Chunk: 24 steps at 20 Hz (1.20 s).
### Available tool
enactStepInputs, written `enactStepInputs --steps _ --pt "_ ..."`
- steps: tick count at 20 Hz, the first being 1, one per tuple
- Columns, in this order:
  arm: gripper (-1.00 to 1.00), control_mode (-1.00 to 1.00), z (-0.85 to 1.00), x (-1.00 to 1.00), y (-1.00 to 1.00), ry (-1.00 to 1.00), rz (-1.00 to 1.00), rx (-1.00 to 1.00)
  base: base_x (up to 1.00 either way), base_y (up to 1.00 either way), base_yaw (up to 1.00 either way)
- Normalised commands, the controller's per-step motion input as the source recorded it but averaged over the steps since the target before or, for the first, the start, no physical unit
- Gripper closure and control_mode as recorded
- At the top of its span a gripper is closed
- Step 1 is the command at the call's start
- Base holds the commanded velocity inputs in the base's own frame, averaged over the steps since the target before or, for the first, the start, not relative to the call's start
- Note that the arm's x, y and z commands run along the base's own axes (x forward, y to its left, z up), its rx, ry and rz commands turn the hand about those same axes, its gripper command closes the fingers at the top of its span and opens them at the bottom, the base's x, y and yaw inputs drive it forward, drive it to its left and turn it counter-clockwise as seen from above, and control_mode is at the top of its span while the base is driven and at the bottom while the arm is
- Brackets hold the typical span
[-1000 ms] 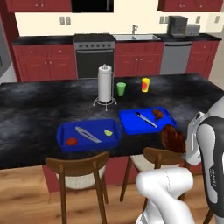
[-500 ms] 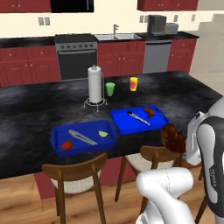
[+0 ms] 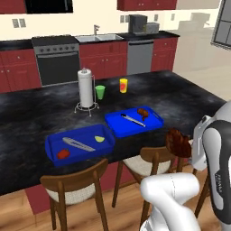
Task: Gather the bell pepper and lemon wedge from the fridge and place them on a tray on the dining counter. Then gather the steak and chicken drumstick from the fridge and place them on the other tray.
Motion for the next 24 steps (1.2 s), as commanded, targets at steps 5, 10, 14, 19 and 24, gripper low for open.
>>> enactStepInputs --steps 5,10,14,19,24 --pt "1.00 1.00 0.00 0.00 0.00 0.00 0.00 0.00 0.47 0.03 -0.02" --pt "1.00 -1.00 0.00 0.86 0.00 0.00 0.00 0.02 0.00 0.00 0.00" --pt "1.00 -1.00 0.01 1.00 0.00 0.02 -0.01 0.04 0.00 0.00 0.00" --pt "1.00 -1.00 0.00 1.00 -0.01 0.07 0.00 0.06 0.00 0.00 0.00" --pt "1.00 -1.00 0.00 1.00 0.00 0.25 0.00 0.09 0.00 0.00 0.00"
